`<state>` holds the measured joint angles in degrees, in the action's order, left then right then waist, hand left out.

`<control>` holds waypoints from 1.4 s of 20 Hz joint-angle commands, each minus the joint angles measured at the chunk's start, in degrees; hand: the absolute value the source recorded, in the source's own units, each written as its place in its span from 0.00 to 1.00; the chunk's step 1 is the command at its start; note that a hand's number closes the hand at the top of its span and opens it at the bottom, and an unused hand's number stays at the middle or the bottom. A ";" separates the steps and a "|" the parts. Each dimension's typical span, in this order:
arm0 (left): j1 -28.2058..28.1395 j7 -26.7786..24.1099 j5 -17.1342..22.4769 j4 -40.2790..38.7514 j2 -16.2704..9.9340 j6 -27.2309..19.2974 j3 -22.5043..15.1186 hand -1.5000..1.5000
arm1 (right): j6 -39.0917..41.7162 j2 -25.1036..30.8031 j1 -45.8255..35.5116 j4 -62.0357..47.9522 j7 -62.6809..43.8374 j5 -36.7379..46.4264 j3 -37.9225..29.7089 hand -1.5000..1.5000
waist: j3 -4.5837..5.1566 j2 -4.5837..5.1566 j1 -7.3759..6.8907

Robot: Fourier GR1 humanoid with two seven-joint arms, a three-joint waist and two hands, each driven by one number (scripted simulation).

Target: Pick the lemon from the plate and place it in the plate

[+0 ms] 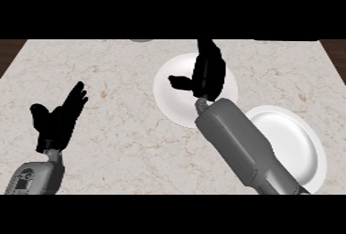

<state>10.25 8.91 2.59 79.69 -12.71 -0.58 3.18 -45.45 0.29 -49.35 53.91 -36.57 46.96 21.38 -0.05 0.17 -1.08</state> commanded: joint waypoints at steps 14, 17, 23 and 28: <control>1.66 2.17 -0.93 0.26 -0.26 -0.11 1.69 0.50 | 1.84 1.47 14.45 22.22 13.30 -25.69 -4.60 0.00 | 0.04 -0.15 1.08; 2.81 2.43 -1.11 -0.31 1.16 -0.55 1.38 0.50 | 1.03 0.35 18.91 26.13 14.59 -23.66 -3.29 0.00 | 0.05 -0.21 1.23; -1.81 3.38 0.09 5.00 -0.08 2.05 2.54 0.50 | 6.09 4.11 23.13 27.82 18.54 -25.82 -8.32 0.00 | 0.05 -0.23 1.03; -2.07 4.07 -2.34 6.71 2.74 -0.18 0.62 0.50 | 8.36 2.76 24.11 29.82 16.28 -23.23 -9.60 0.00 | 0.05 -0.23 0.94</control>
<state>9.75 10.73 0.86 81.84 -11.17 -0.14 4.77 -39.51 3.19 -24.55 83.17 -18.27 21.92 13.65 -0.01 -0.03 0.02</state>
